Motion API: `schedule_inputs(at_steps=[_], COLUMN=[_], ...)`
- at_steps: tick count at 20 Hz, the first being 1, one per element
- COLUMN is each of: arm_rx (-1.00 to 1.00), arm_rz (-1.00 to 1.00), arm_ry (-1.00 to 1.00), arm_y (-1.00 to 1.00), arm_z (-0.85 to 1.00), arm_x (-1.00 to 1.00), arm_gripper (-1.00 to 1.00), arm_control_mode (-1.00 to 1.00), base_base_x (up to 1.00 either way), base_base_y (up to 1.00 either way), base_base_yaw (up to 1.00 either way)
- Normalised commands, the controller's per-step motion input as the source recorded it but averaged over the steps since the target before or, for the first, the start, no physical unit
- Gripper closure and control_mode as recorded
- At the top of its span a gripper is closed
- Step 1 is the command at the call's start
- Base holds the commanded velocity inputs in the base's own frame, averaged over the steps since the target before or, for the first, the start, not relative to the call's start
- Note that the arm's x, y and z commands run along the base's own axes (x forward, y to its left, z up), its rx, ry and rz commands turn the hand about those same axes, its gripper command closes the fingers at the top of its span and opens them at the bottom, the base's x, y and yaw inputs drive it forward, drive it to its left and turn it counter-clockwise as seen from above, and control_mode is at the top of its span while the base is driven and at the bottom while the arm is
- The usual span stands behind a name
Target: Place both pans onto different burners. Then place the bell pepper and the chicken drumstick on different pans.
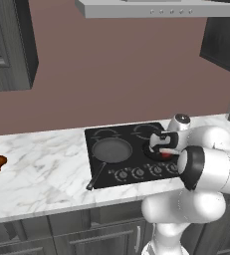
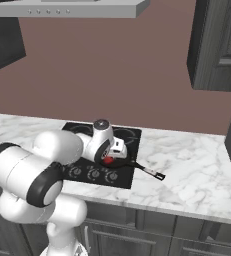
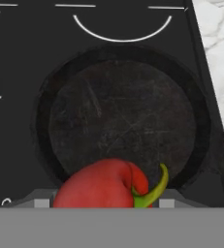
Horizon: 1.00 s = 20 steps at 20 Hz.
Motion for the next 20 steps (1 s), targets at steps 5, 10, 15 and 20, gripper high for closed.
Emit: schedule_inputs(at_steps=[5, 10, 15, 20], arm_rx=[0.00, 0.00, 0.00, 0.00], arm_rz=[0.00, 0.00, 0.00, 0.00], arm_ry=[0.00, 0.00, 0.00, 0.00], arm_y=[0.00, 0.00, 0.00, 0.00], arm_z=[-0.15, -0.13, -0.12, -0.01], arm_x=[0.08, 0.10, 0.10, 0.02], arm_gripper=[1.00, 1.00, 1.00, -1.00], arm_control_mode=[-1.00, -1.00, -1.00, -1.00], base_base_x=[0.00, 0.00, 0.00, 0.00], base_base_y=[0.00, 0.00, 0.00, 0.00], base_base_yaw=[0.00, 0.00, 0.00, 0.00])
